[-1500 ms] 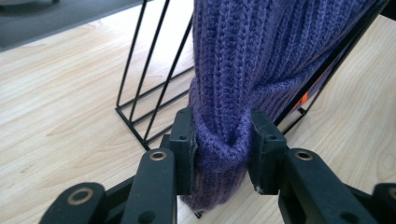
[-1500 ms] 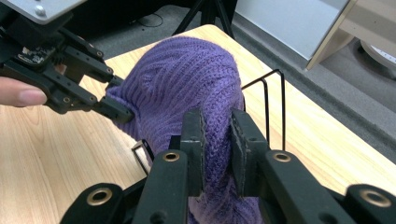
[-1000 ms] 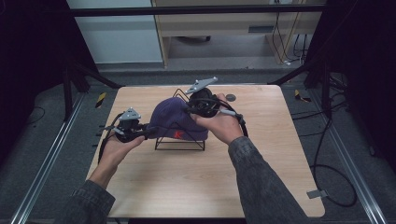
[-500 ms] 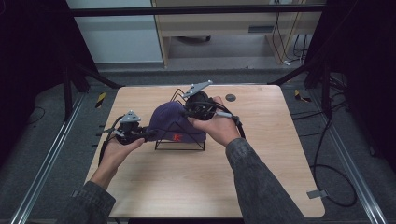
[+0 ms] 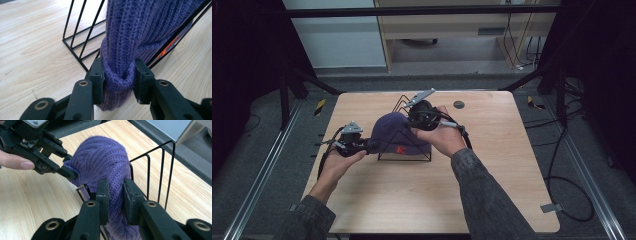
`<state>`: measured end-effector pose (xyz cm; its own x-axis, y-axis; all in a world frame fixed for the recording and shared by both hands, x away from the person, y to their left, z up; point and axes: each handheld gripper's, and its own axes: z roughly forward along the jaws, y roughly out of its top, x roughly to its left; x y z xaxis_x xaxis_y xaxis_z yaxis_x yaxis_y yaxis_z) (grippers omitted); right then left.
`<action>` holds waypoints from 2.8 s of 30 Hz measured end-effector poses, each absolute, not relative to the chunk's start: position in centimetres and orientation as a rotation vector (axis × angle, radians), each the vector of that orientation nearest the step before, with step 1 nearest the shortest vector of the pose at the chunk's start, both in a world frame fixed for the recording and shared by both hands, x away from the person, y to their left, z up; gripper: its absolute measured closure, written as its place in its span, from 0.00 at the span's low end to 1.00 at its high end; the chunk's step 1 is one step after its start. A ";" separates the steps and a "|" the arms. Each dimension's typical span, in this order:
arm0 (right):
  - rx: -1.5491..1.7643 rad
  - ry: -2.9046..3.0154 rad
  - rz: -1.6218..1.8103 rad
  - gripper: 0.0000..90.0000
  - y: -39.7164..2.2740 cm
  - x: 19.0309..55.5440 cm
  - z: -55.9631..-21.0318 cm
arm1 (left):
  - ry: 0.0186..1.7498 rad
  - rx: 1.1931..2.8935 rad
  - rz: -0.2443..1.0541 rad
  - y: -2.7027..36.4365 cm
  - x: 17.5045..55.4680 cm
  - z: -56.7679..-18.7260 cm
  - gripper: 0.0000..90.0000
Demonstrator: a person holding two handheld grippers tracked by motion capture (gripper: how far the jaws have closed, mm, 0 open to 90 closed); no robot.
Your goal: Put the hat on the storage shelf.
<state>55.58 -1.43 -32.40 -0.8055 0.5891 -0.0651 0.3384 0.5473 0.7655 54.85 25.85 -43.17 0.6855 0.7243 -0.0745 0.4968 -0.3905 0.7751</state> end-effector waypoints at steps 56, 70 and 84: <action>0.897 2.273 1.216 0.45 -7.0 52.1 -29.9 | 1.327 2.100 0.481 31.4 51.1 -48.5 0.12; 1.104 2.135 1.180 0.13 -15.4 50.2 -33.9 | 1.339 2.143 0.454 31.1 51.2 -49.5 0.06; 1.294 2.163 1.096 0.14 -20.8 48.5 -42.6 | 1.290 2.155 0.480 30.7 50.9 -50.0 0.00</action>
